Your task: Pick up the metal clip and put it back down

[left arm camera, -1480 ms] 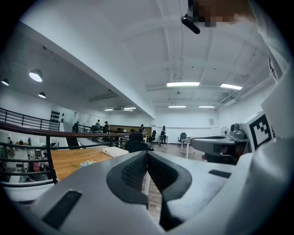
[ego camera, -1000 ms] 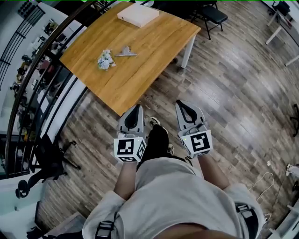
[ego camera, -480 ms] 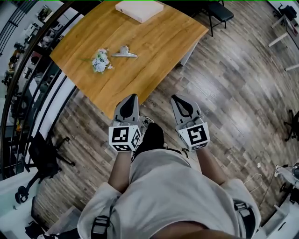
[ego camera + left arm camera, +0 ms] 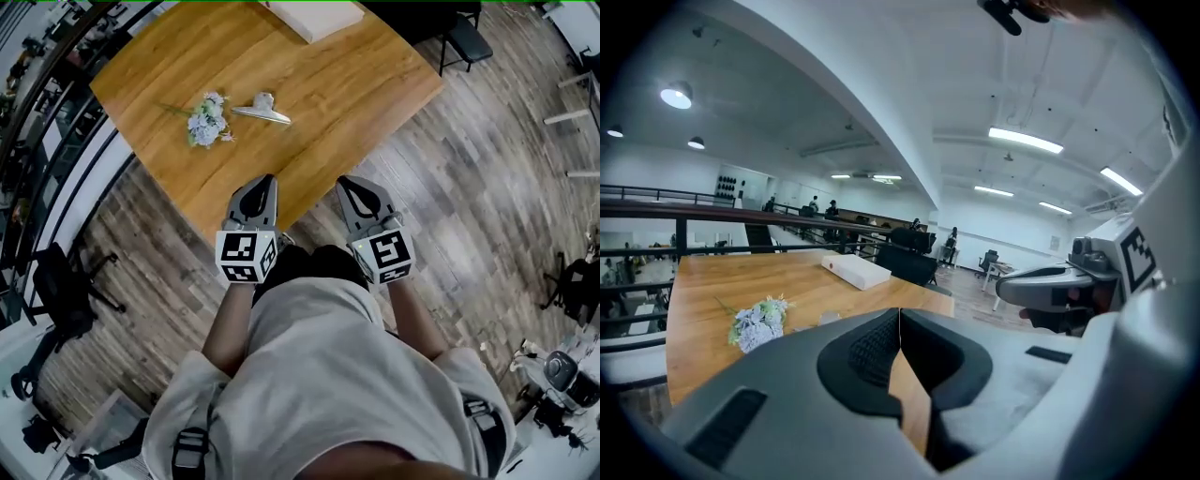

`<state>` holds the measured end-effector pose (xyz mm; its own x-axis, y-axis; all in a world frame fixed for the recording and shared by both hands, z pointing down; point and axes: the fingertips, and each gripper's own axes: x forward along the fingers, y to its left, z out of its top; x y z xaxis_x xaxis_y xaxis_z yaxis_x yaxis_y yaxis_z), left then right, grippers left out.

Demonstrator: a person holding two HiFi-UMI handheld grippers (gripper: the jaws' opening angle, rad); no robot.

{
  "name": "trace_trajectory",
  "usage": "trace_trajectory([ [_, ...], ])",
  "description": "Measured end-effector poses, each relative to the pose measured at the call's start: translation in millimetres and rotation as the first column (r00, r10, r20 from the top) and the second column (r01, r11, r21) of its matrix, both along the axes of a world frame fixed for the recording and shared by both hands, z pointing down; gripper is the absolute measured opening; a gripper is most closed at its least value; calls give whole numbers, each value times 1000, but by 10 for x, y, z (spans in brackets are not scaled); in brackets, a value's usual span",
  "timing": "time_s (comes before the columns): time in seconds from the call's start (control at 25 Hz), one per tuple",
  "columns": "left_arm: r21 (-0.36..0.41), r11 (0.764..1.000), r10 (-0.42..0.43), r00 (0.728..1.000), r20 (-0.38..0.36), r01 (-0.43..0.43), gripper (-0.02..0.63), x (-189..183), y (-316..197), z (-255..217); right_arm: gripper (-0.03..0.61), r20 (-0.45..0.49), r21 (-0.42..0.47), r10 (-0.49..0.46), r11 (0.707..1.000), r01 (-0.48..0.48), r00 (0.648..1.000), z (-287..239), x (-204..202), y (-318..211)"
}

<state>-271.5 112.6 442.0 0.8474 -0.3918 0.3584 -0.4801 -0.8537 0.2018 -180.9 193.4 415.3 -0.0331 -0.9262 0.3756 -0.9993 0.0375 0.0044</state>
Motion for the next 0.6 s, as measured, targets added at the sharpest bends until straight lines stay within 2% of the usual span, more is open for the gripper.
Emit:
trace_trajectory([
  [0.32,-68,989,-126,991,53,130,25,105,-501,399,28,28,-64,-151,986,152,988,398,205,-711],
  [0.6,-128,955,-253,961,113,266,25,319,-968,759,28,75,-114,-300,945,307,951,732,455,-1410],
])
